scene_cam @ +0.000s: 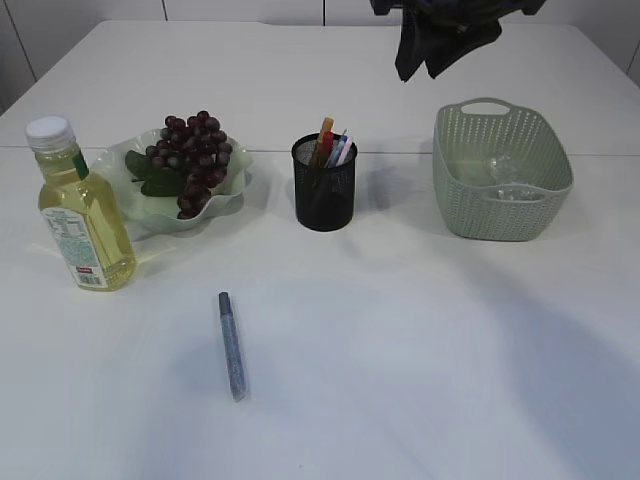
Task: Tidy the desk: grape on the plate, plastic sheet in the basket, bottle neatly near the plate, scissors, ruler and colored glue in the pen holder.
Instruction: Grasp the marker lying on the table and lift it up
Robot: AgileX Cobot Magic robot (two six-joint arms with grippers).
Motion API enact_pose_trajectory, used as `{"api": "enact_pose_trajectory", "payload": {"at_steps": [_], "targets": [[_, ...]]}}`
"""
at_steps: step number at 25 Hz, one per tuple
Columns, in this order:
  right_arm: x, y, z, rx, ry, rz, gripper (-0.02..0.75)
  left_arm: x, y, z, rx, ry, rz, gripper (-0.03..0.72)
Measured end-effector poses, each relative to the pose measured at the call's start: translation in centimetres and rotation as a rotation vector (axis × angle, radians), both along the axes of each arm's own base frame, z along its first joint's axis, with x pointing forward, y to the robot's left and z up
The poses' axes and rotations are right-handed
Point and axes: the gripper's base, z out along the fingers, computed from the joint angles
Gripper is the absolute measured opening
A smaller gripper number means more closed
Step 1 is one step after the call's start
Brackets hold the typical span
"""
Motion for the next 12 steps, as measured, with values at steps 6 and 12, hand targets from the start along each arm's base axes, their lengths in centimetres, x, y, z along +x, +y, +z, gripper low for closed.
{"api": "enact_pose_trajectory", "payload": {"at_steps": [6, 12], "targets": [[-1.2, -0.6, 0.7, 0.005, 0.007, -0.052, 0.276, 0.3, -0.1, -0.1, -0.002, 0.002, 0.0, 0.434], [-4.1, -2.4, -1.6, -0.071, 0.113, -0.106, 0.276, 1.3, -0.4, -0.7, -0.014, 0.032, -0.009, 0.435]]}}
